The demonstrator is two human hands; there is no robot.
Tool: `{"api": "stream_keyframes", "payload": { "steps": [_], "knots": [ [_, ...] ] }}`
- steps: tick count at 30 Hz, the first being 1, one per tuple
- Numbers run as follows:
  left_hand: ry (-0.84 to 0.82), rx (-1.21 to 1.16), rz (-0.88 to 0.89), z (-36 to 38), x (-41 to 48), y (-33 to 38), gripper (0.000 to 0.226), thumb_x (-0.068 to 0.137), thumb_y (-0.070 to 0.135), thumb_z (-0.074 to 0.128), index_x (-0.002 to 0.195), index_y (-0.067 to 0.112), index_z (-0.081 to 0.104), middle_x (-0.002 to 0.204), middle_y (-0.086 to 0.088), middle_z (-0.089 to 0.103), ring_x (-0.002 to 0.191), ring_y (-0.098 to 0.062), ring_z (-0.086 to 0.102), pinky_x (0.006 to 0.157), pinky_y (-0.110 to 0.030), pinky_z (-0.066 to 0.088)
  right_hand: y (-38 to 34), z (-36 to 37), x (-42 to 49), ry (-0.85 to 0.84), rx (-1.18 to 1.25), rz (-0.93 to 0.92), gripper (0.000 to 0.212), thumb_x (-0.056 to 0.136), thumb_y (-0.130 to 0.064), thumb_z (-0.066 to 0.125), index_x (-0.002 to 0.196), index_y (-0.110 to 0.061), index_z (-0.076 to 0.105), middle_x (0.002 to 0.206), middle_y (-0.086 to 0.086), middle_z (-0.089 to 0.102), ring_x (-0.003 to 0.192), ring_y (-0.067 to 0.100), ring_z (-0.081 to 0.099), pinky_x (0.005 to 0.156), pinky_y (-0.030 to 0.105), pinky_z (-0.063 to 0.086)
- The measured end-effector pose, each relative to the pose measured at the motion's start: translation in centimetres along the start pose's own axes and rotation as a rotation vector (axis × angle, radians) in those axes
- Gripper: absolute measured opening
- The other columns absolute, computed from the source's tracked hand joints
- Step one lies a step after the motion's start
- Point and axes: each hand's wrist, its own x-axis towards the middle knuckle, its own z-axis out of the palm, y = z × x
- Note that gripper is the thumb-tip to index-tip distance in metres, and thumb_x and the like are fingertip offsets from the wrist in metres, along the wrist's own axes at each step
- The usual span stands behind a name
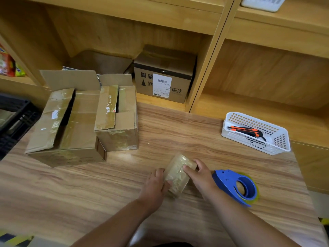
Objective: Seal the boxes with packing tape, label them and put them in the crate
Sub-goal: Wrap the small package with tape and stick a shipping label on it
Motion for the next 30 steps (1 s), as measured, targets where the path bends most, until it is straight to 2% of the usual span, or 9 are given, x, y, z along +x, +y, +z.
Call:
{"api": "stream_keyframes", "payload": {
  "steps": [4,7,11,15,17,20,23,26,30],
  "knots": [
    [-0.030,-0.059,-0.016,-0.4,-0.8,-0.1,0.056,0.088,0.050,0.036,0.130,0.013,0.041,0.122,-0.002,0.049,0.114,-0.019,0.045,0.096,-0.030,0.036,-1.5,0.4,-0.9,0.011,-0.056,-0.132,0.024,0.083,-0.028,0.070,0.097,-0.039,0.053,0.104,-0.013,0.055,0.099,0.008,0.054,0.093,0.031,0.045],
    [-0.051,-0.149,-0.042,-1.5,-0.4,0.2,0.049,0.087,0.027,0.057,0.132,0.016,0.041,0.123,0.001,0.048,0.115,-0.014,0.045,0.092,-0.022,0.035,-2.6,0.8,-1.3,0.060,-0.093,-0.262,0.025,0.079,-0.024,0.074,0.097,-0.037,0.062,0.100,-0.013,0.056,0.097,0.011,0.055,0.090,0.030,0.047],
    [0.076,-0.343,-0.044,-3.7,0.8,1.9,0.051,0.082,0.007,0.065,0.128,0.016,0.046,0.108,0.010,0.054,0.098,0.004,0.055,0.082,-0.012,0.043,-3.2,1.5,-1.9,0.098,-0.238,-0.468,0.034,0.071,-0.017,0.081,0.103,-0.022,0.070,0.106,-0.020,0.050,0.106,-0.003,0.043,0.092,0.001,0.026],
    [0.138,-0.529,-0.004,-5.2,1.0,2.3,0.034,0.088,0.006,0.060,0.116,0.020,0.044,0.101,0.017,0.054,0.083,0.022,0.053,0.074,-0.001,0.041,-2.5,2.1,-2.4,0.068,-0.327,-0.584,0.030,0.069,-0.016,0.080,0.096,-0.013,0.069,0.109,-0.021,0.043,0.110,0.006,0.044,0.093,0.002,0.027],
    [0.114,-0.489,0.014,-5.4,0.8,1.6,0.045,0.084,0.008,0.066,0.119,0.022,0.041,0.106,0.016,0.052,0.090,0.017,0.053,0.079,-0.005,0.043,-2.3,2.3,-2.7,0.027,-0.338,-0.615,0.029,0.069,-0.022,0.079,0.095,-0.014,0.069,0.111,-0.022,0.042,0.113,0.002,0.043,0.094,0.003,0.028],
    [0.113,-0.332,-0.024,-5.6,1.0,0.6,0.075,0.074,0.023,0.077,0.136,0.020,0.036,0.123,0.006,0.044,0.113,-0.004,0.046,0.096,-0.026,0.044,-2.9,2.0,-3.0,0.013,-0.293,-0.582,0.025,0.069,-0.021,0.081,0.090,-0.024,0.068,0.115,-0.024,0.042,0.116,-0.008,0.037,0.091,0.002,0.026],
    [0.071,-0.262,0.003,-6.6,1.4,0.6,0.098,0.064,0.029,0.079,0.145,0.022,0.025,0.130,0.007,0.034,0.126,-0.011,0.034,0.106,-0.033,0.036,-3.8,1.5,-2.6,-0.015,-0.340,-0.505,0.053,0.067,-0.024,0.083,0.114,-0.028,0.059,0.123,-0.024,0.035,0.123,-0.001,0.031,0.099,0.012,0.021],
    [-0.110,-0.166,0.043,-7.0,1.8,0.9,0.108,0.064,0.025,0.078,0.149,0.027,0.013,0.144,0.007,0.025,0.135,-0.012,0.020,0.111,-0.030,0.025,-4.0,1.5,-2.2,-0.197,-0.431,-0.360,0.098,0.067,-0.029,0.083,0.147,-0.024,0.026,0.144,-0.012,0.022,0.137,0.008,0.014,0.106,0.020,0.015],
    [-0.219,-0.179,0.030,-6.9,2.4,0.5,0.109,0.063,0.023,0.081,0.150,0.026,0.015,0.149,0.007,0.024,0.136,-0.009,0.023,0.110,-0.025,0.026,-3.8,1.4,-1.7,-0.330,-0.352,-0.231,0.109,0.065,-0.031,0.083,0.150,-0.033,0.014,0.149,-0.008,0.022,0.136,0.009,0.023,0.108,0.026,0.029]
  ]
}}
